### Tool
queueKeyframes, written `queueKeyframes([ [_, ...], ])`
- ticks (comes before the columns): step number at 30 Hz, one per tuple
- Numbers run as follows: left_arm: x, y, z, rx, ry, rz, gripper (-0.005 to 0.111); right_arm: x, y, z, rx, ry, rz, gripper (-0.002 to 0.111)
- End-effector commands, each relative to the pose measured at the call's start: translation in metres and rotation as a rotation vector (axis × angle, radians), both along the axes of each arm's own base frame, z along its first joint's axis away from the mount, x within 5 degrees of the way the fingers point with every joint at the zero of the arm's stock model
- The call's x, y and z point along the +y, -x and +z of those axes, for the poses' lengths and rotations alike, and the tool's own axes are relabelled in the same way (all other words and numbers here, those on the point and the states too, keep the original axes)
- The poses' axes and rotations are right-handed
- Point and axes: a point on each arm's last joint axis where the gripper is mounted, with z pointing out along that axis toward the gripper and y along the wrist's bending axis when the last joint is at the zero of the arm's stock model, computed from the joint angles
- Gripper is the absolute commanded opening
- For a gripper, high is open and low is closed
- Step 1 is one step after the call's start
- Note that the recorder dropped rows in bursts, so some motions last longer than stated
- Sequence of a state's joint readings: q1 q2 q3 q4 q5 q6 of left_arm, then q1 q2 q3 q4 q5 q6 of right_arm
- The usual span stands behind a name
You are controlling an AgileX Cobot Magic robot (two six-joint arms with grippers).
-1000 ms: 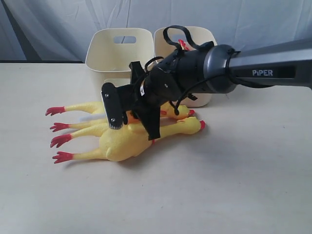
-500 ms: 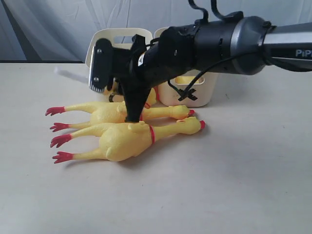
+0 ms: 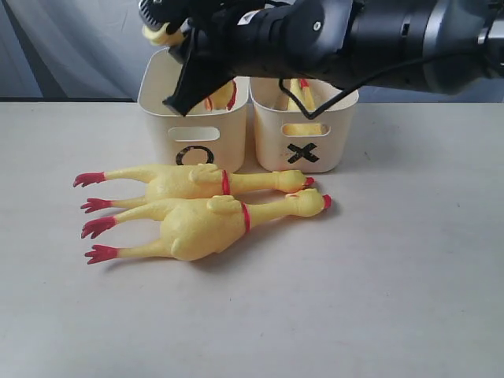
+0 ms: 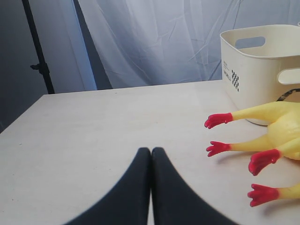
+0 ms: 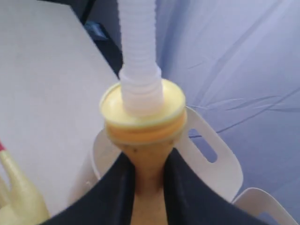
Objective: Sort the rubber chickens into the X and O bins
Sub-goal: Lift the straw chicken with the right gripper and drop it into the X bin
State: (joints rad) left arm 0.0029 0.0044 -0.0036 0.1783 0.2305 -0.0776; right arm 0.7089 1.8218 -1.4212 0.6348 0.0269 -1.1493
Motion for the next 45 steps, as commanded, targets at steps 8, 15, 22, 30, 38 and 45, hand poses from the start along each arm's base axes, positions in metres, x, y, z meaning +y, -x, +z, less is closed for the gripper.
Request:
queueKeyframes([
  [8,0.000,0.000,-0.001,0.000,0.006,0.005,0.000,-0.064,-0.046,0.023,-0.103,-0.228,-0.368,-0.001],
  [15,0.000,0.000,-0.001,0.000,0.006,0.005,0.000,-0.089,-0.074,-0.010,0.010,-0.283,-0.525,-0.001],
  [22,0.000,0.000,-0.001,0.000,0.006,0.005,0.000,-0.085,-0.083,-0.041,0.052,-0.224,-0.532,-0.001],
  [30,0.000,0.000,-0.001,0.000,0.006,0.005,0.000,-0.098,-0.089,-0.060,0.062,-0.122,-0.685,-0.001],
  [38,0.000,0.000,-0.001,0.000,0.006,0.005,0.000,-0.099,-0.087,-0.067,0.153,-0.091,-0.681,-0.001],
  [45,0.000,0.000,-0.001,0.000,0.006,0.005,0.000,-0.102,-0.086,-0.068,0.171,-0.110,-0.726,-0.001],
])
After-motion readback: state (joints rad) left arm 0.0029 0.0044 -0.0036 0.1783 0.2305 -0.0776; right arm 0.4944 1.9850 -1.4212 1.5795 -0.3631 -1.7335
